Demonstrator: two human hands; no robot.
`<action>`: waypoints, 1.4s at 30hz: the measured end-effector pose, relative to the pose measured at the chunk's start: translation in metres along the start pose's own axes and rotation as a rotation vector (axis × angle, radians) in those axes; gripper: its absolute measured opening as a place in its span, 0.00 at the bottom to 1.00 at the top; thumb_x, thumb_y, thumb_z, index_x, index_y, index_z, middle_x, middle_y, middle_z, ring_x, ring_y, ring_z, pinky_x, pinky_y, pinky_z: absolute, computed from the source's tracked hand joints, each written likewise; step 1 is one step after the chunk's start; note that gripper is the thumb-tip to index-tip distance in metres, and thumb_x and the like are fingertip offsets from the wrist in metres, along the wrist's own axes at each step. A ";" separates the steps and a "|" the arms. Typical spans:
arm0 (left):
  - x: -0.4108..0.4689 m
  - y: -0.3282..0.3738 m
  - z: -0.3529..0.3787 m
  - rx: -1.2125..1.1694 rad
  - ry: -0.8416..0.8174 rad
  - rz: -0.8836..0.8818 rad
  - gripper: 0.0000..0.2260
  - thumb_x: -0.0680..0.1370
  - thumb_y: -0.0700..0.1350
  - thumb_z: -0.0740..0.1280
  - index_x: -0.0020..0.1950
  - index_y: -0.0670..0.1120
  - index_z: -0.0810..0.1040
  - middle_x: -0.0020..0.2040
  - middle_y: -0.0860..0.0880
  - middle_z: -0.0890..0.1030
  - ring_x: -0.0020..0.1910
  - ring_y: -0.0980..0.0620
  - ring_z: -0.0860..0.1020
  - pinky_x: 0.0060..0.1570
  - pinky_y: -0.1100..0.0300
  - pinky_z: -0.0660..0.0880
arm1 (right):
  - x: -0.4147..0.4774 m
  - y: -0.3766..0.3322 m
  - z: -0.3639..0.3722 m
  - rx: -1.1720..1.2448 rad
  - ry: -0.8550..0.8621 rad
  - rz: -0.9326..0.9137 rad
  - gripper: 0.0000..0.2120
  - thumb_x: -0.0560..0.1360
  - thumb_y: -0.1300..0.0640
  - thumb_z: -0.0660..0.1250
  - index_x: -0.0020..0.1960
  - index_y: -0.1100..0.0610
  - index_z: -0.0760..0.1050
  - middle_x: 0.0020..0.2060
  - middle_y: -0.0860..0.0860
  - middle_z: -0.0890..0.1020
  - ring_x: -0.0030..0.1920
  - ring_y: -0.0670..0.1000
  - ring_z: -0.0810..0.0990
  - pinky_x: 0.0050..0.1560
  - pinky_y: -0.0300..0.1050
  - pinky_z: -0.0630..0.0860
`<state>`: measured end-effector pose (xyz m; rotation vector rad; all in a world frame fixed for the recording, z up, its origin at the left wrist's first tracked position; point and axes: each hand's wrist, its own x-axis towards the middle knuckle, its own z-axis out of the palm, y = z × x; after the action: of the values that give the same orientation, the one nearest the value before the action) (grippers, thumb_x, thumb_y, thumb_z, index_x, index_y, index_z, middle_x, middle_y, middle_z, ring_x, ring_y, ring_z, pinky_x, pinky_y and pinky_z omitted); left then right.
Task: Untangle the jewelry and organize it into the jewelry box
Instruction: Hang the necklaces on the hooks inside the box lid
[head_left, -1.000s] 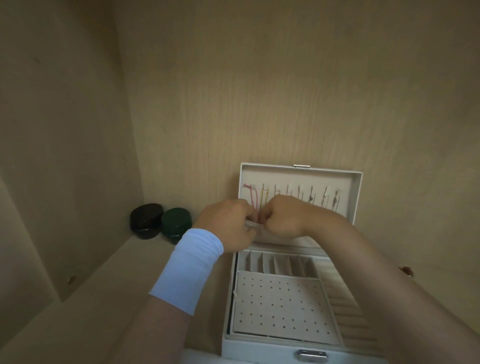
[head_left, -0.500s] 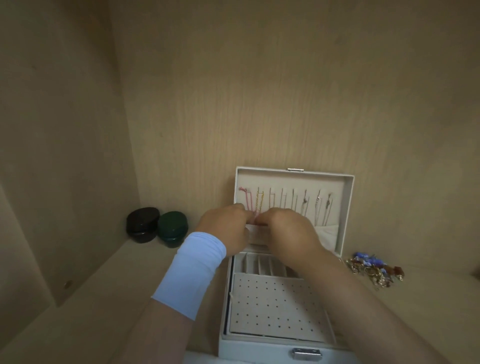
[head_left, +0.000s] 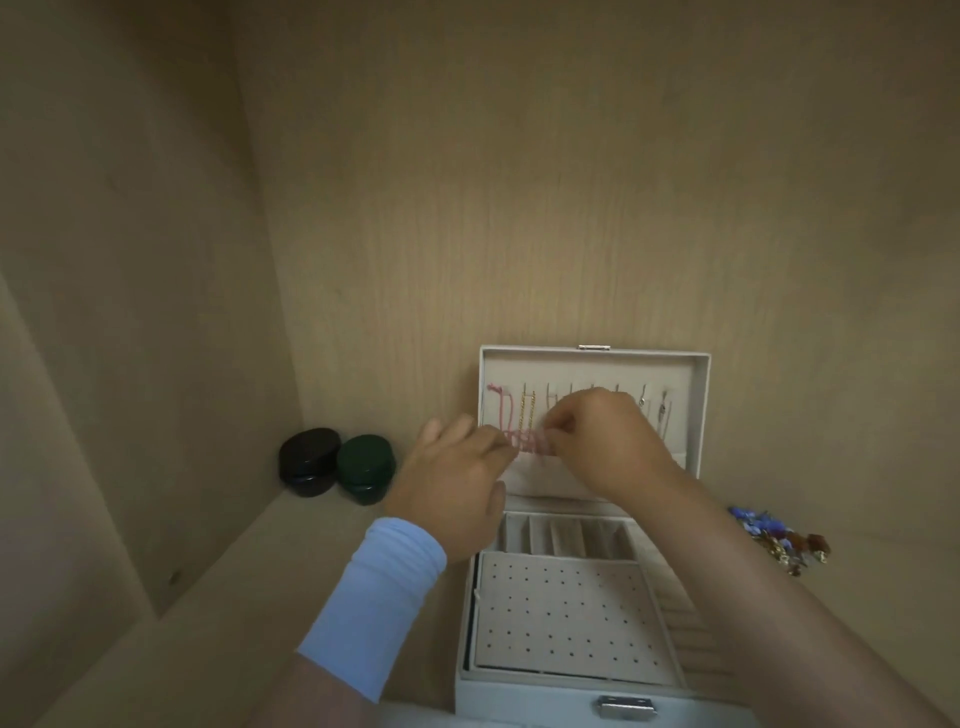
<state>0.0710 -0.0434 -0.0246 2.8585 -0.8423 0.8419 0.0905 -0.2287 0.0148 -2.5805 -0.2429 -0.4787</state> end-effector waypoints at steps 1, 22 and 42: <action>0.002 0.003 0.001 0.017 -0.020 0.001 0.19 0.78 0.49 0.58 0.67 0.50 0.74 0.63 0.53 0.76 0.59 0.51 0.72 0.59 0.54 0.65 | -0.005 0.002 -0.002 0.007 0.068 -0.002 0.07 0.76 0.59 0.68 0.44 0.51 0.85 0.41 0.46 0.85 0.43 0.48 0.83 0.47 0.46 0.80; 0.013 0.008 -0.003 -0.125 0.001 -0.059 0.15 0.80 0.44 0.59 0.67 0.51 0.73 0.64 0.55 0.73 0.52 0.52 0.79 0.40 0.63 0.73 | 0.001 -0.001 0.004 -0.067 -0.008 -0.031 0.09 0.74 0.50 0.68 0.43 0.52 0.84 0.38 0.50 0.85 0.41 0.52 0.83 0.43 0.48 0.81; 0.016 0.005 -0.001 -0.098 -0.038 -0.085 0.14 0.81 0.45 0.59 0.67 0.51 0.73 0.63 0.54 0.71 0.49 0.51 0.78 0.41 0.64 0.70 | -0.012 0.002 0.018 0.014 -0.291 -0.028 0.13 0.78 0.57 0.60 0.59 0.51 0.79 0.57 0.50 0.83 0.56 0.53 0.80 0.59 0.53 0.77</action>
<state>0.0789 -0.0555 -0.0160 2.8105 -0.7381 0.7194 0.0848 -0.2223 -0.0048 -2.6299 -0.3808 -0.1075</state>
